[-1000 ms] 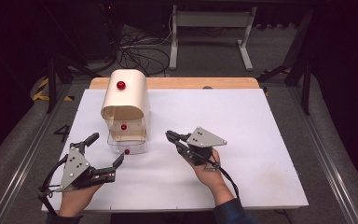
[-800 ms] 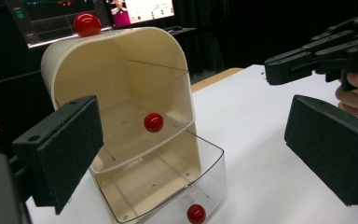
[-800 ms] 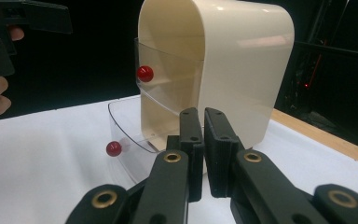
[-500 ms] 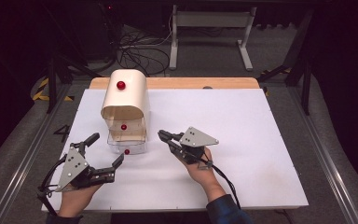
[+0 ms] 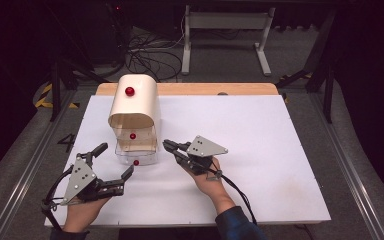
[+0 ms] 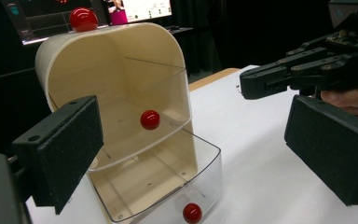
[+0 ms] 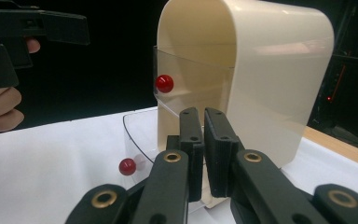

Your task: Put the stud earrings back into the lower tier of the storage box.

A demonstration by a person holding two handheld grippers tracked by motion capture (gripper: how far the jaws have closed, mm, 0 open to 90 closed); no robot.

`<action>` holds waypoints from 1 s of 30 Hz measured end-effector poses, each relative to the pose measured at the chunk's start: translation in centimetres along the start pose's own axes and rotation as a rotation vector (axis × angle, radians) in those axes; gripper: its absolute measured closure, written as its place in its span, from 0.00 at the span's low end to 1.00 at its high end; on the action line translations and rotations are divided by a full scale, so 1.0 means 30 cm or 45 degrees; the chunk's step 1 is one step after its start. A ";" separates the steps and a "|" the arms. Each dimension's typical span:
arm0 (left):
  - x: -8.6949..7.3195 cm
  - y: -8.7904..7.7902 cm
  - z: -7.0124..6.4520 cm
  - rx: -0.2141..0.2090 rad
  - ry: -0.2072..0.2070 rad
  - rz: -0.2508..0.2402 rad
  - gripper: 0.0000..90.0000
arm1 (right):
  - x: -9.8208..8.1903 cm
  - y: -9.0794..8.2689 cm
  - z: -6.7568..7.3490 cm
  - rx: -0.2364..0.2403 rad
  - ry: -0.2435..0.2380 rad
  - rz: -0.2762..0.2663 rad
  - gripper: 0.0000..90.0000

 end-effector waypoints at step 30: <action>0.001 -0.013 0.014 0.024 -0.001 -0.015 0.06 | -0.043 0.121 0.033 0.037 0.019 0.072 0.96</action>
Point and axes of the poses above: each handheld gripper's, and its own axes: y roughly forward along the jaws, x roughly out of its top, z roughly to its left, the point moved 1 cm from there along y, roughly forward along the jaws
